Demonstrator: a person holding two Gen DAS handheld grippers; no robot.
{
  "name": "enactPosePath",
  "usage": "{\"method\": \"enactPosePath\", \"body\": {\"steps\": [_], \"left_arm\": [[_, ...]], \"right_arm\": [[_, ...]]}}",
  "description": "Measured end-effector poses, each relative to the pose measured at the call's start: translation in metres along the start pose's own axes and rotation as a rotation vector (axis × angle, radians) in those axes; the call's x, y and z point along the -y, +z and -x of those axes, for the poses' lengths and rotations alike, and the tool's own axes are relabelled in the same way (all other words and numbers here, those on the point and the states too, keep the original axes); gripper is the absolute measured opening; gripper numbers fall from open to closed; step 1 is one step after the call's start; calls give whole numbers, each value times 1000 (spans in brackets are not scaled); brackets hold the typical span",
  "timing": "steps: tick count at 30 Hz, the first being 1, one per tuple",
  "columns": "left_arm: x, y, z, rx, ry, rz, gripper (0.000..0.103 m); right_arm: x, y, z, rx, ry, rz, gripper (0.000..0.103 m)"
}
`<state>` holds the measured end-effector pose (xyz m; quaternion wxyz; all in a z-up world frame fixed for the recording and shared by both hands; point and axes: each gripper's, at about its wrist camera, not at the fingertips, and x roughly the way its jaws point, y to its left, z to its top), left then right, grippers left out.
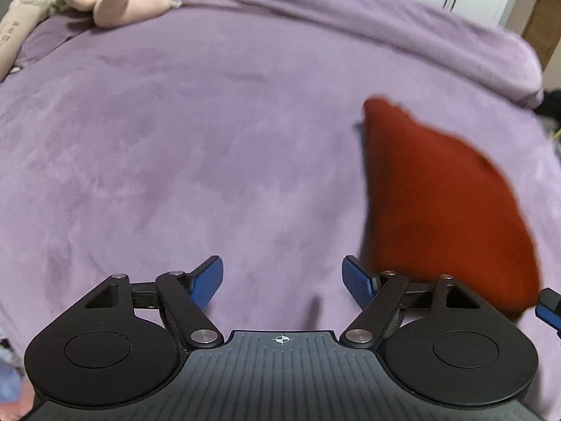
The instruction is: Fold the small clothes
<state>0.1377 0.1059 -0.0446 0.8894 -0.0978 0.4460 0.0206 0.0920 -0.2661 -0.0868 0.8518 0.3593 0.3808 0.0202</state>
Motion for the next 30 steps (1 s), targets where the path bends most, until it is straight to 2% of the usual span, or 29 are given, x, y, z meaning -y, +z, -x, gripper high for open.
{"method": "enactPosePath", "body": {"steps": [2,4,7,10,11,12,15,19,26,28,30], "left_arm": [[10,7,0,11,-45,-6,83],[26,13,-7,4,-61,-30,83],[49,12,-24,-22,-34,-86,84],[59,10,-37,-30,16,-123,93],[62,10,-38,-31,21,-132,93],[65,9,-39,-31,24,-145,93],[72,4,-39,-24,40,-190,94],[74,3,-43,-27,52,-200,95],[78,1,-43,-23,85,-237,100],[74,-1,-35,-28,88,-228,100],[68,-8,-21,-30,78,-214,100]], "right_arm": [[-15,2,10,60,-11,82,34],[-35,7,6,78,-9,169,35],[-65,14,-22,75,-27,304,34],[-82,12,-55,55,-162,459,25],[-80,9,-62,47,-202,490,20],[-79,9,-67,47,-236,520,19],[-71,9,-69,59,-269,540,19],[-63,9,-73,55,-273,532,19],[-76,3,-82,43,-326,621,19],[-80,1,-76,22,-350,645,26],[-85,-6,-64,-6,-376,645,46]]}}
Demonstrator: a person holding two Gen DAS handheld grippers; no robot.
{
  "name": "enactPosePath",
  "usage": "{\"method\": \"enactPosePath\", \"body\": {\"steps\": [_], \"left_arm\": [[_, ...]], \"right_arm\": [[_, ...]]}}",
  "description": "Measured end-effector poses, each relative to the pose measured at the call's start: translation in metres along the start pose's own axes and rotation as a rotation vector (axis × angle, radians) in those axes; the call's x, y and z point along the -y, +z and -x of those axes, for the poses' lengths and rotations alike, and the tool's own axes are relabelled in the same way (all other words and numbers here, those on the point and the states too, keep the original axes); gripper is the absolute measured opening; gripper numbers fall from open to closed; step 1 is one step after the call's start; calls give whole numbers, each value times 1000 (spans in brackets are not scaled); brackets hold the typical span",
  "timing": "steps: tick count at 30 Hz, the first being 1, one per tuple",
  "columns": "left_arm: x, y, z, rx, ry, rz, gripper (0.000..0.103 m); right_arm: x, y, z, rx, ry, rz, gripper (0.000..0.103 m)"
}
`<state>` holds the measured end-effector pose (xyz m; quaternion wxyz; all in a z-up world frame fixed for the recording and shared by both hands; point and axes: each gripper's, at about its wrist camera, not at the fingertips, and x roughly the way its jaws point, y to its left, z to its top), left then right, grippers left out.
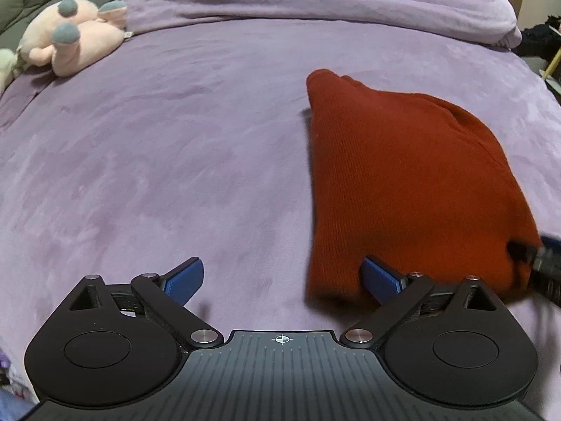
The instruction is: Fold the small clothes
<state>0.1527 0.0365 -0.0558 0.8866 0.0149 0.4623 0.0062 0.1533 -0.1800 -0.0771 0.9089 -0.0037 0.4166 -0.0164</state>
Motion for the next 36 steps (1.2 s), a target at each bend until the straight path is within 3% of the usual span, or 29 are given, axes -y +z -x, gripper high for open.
{"method": "enactPosePath", "body": {"steps": [2,3,5,7,11,19,25,36], "left_arm": [[-6,-14,10,-22,-26,12,100],[-8,-22,13,-48,-33,20,100],[-11,-38,17,-100,-43,23,100],[-12,-51,22,-121,-41,6,100],[-14,-60,36,-108,-43,-24,101],[-4,-33,44,-118,-9,-117,102],[2,-27,49,-123,-22,-130,102],[2,-25,52,-133,-31,-123,102]], "right_arm": [[-1,-15,15,-46,38,-3,81],[-2,-28,21,-79,67,5,90],[-6,-55,30,-166,118,6,91],[-9,-76,38,-221,130,-13,99],[-20,-83,57,-250,104,-7,99],[-25,-40,75,-222,9,-58,99],[-20,-28,75,-251,-5,-116,99],[-25,-24,83,-246,-42,-91,99]]}}
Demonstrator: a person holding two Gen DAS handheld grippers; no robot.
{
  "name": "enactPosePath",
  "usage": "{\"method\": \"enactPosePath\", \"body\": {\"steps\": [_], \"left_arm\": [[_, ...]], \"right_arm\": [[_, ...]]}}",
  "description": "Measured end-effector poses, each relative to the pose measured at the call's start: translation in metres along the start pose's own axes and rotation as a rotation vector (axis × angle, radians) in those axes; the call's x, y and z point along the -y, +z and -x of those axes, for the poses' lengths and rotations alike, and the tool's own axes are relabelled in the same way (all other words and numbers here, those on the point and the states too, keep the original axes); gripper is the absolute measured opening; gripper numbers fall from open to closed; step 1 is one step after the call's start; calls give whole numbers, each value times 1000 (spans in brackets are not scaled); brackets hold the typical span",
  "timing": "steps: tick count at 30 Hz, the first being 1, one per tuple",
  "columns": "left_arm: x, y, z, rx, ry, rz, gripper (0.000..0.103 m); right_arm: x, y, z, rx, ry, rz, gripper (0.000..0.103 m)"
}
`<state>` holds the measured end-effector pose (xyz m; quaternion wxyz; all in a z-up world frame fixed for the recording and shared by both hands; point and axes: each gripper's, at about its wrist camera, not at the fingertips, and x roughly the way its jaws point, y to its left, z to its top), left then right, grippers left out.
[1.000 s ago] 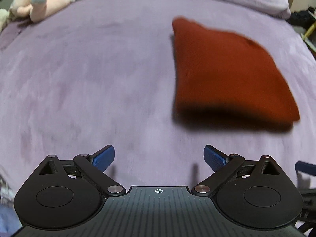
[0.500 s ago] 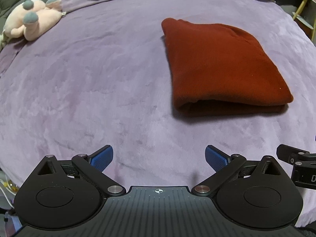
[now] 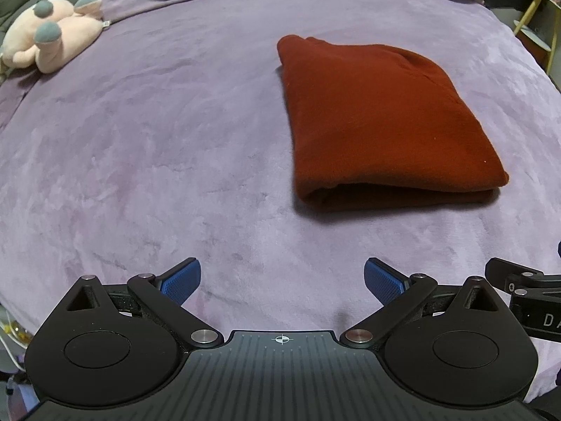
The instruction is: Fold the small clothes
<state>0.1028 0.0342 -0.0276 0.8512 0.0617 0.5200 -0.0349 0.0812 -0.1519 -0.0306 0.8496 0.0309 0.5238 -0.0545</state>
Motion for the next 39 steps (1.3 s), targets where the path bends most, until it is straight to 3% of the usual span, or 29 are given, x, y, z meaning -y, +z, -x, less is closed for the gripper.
{"method": "enactPosePath", "body": {"steps": [39], "left_arm": [[5,0,4,-1,-2,-13,102]], "right_arm": [[0,0,10,18,16,-2,99]]}}
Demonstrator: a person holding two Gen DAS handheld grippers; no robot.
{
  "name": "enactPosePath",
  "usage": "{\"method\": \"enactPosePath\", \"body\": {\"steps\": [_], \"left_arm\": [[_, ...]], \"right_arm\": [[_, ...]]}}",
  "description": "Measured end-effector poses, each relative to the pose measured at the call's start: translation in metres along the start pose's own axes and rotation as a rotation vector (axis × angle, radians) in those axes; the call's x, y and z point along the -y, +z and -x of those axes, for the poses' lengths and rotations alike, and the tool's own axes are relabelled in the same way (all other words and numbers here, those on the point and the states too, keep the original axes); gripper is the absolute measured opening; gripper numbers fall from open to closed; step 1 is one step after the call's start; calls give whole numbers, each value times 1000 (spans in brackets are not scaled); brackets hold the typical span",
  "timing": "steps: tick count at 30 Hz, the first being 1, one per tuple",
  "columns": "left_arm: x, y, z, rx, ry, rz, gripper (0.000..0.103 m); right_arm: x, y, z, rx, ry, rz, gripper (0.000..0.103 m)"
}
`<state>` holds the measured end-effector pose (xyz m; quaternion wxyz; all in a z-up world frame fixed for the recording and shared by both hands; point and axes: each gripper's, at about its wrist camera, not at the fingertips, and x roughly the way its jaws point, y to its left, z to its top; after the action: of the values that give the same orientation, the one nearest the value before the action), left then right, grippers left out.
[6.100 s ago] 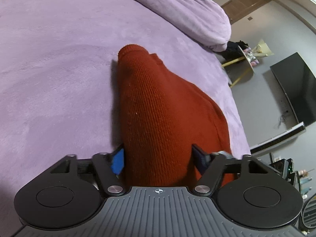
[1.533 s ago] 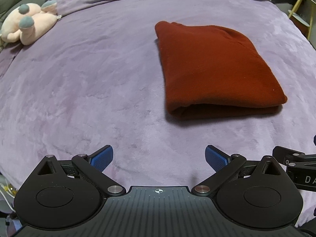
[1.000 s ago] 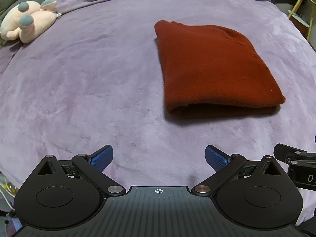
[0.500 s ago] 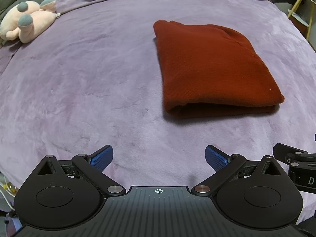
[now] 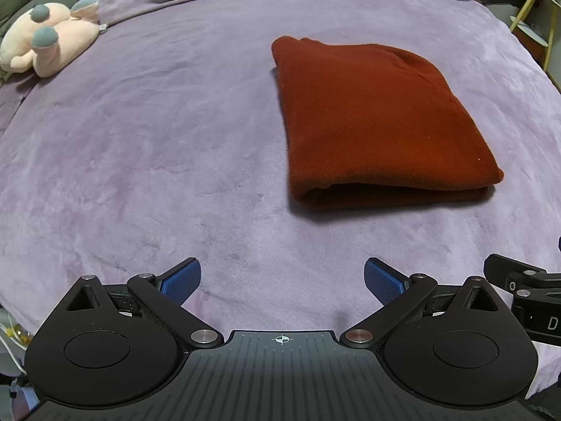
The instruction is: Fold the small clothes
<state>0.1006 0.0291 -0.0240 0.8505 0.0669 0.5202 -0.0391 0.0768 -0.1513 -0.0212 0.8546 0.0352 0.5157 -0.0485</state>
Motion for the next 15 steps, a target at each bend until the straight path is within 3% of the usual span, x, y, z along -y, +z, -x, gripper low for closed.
{"method": "enactPosePath", "body": {"steps": [15], "left_arm": [[1,0,0,1,4,-9,102]], "right_arm": [[0,0,3,8,5,0,99]]}}
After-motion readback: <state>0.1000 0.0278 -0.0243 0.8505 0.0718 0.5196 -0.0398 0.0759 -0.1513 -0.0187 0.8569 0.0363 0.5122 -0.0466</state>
